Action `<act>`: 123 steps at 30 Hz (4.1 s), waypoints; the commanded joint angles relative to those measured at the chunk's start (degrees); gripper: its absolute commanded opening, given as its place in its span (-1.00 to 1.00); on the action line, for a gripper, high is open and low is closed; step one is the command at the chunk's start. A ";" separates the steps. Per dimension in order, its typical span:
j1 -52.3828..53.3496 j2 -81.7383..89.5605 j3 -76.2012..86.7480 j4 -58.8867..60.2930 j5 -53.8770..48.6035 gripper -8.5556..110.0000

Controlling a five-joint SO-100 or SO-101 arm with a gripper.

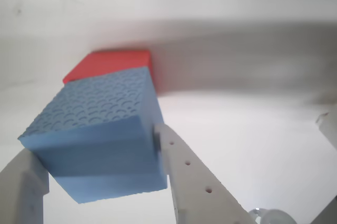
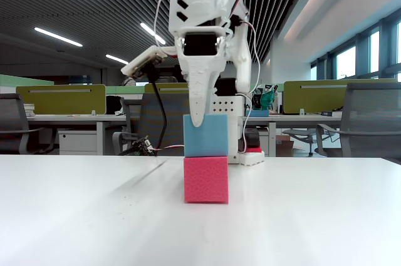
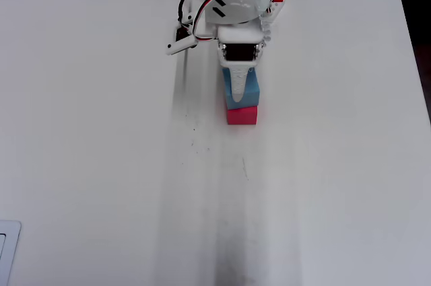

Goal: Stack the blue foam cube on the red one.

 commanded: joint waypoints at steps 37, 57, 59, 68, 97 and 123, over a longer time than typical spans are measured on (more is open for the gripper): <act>-3.78 17.31 -7.29 3.96 0.79 -0.25; -15.12 41.84 15.47 2.20 0.79 -0.52; -14.77 42.63 18.11 1.76 0.79 -0.53; -13.89 49.13 30.23 -4.66 0.79 -0.61; -13.18 66.36 42.36 -1.76 0.79 -0.59; -13.18 66.36 42.36 -1.76 0.79 -0.46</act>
